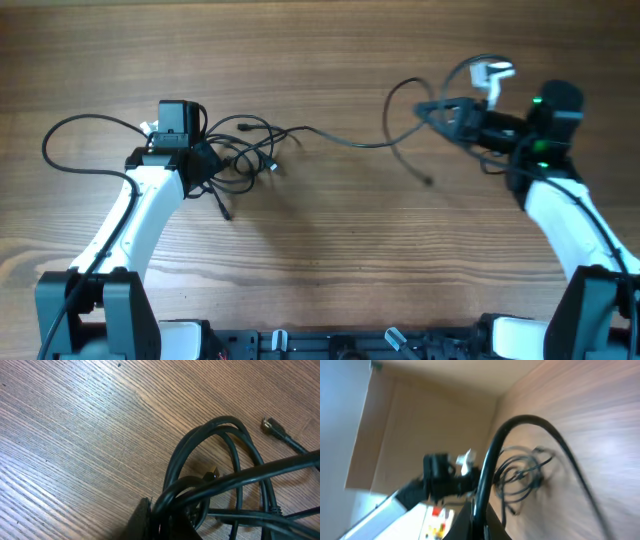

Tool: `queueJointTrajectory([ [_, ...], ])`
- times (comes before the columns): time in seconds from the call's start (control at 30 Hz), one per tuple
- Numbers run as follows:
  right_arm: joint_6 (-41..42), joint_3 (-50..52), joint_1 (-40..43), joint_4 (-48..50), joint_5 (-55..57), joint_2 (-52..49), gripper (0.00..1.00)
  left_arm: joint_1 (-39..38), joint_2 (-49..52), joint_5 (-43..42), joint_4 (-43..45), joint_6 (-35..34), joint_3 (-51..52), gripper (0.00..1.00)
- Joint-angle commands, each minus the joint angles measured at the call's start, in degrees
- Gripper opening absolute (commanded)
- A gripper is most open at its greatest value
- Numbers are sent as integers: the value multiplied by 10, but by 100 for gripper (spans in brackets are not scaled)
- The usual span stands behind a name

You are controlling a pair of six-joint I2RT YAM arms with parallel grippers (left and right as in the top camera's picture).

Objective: Untangle cables
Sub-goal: 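Pull the separated cable far rightward with the right gripper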

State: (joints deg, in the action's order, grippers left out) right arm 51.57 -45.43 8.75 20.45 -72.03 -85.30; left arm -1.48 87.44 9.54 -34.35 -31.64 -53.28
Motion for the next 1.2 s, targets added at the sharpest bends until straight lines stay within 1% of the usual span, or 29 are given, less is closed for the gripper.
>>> queueJointTrajectory([
  [0.0,-73,-6,82,-57,2,0,4,6,7,14,-2,-10,9,4],
  [0.1,-156,-6,151,-184,91,0,4,6,7,14,-2,-10,9,4],
  [0.13,-164,-6,165,-218,124,0,4,6,7,14,-2,-10,9,4],
  [0.2,-171,-6,188,-297,233,0,4,6,7,3,-1,-10,9,4],
  [0.27,-170,-6,192,-361,363,0,4,6,7,-2,-1,-10,9,4],
  [0.3,-170,-6,192,-378,399,0,4,6,7,-2,0,-10,9,4],
  [0.4,-171,-6,192,-411,437,0,4,6,7,-14,4,-10,9,4],
  [0.53,-186,-6,189,-421,438,0,4,6,7,-20,5,-10,9,4],
  [0.6,-187,-6,181,-435,438,0,4,6,7,-20,5,-10,9,4],
  [0.73,-221,-6,147,-459,438,0,6,6,7,-25,5,-10,9,4],
  [0.83,-256,-6,118,-469,442,0,16,6,7,-27,5,-10,9,4],
  [0.9,-270,-6,98,-471,462,0,27,6,7,-27,5,-10,9,5],
  [1.0,-276,-6,66,-471,477,0,31,6,7,-40,7,-10,9,5],
  [1.03,-276,-6,50,-469,477,0,37,6,7,-40,8,-10,9,5],
  [1.07,-281,-6,36,-466,477,0,51,6,7,-40,9,-10,9,5],
  [1.1,-293,-6,25,-463,476,0,60,6,7,-40,10,-10,9,5],
  [1.13,-307,-6,13,-457,477,0,72,6,7,-40,10,-10,9,5],
  [1.17,-308,-6,4,-452,482,0,81,6,7,-42,10,-10,9,6],
])
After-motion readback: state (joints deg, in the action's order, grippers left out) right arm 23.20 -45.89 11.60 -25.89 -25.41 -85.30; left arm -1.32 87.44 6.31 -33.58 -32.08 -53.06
